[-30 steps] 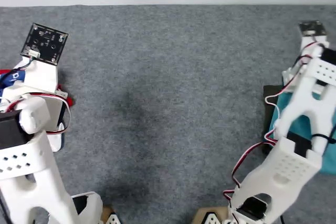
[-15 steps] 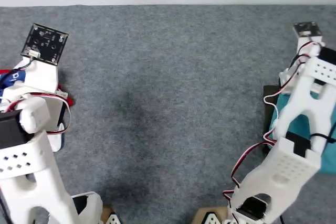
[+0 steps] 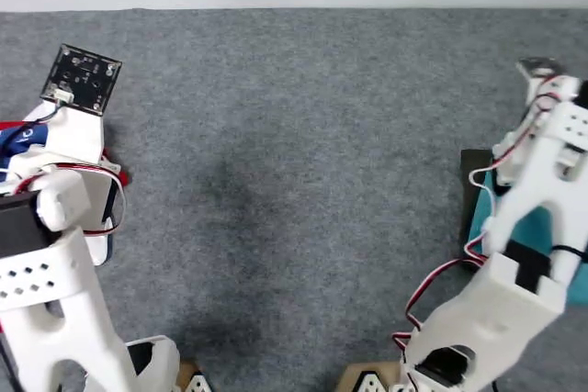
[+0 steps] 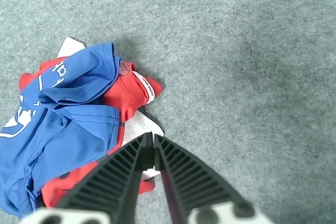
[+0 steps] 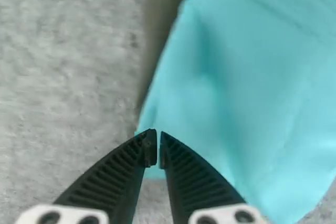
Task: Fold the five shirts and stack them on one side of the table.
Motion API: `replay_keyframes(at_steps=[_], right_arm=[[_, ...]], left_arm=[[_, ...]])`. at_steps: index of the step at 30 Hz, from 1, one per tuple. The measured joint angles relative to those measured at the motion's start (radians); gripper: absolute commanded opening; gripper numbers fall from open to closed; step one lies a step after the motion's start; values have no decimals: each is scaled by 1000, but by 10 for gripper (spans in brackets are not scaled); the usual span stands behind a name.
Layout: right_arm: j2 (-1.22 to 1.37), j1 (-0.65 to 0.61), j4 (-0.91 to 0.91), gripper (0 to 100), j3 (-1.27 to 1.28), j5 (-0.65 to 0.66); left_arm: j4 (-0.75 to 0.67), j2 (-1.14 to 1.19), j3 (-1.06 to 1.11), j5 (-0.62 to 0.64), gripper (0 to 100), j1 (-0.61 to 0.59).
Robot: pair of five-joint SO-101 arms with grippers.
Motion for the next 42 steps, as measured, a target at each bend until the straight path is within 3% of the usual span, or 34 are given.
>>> replay_keyframes(at_steps=[12,17,23,34,42], right_arm=[[81,75,-29,9,226,-3],[180,60,-169,9,334,-5],[190,-9,-144,9,336,-31],[-95,-6,-63,9,338,12],[-175,178,-400,9,339,143]], left_arm=[[0,0,0,0,5,0],[0,0,0,0,5,0],[0,0,0,0,5,0],[0,0,0,0,5,0],[0,0,0,0,5,0]])
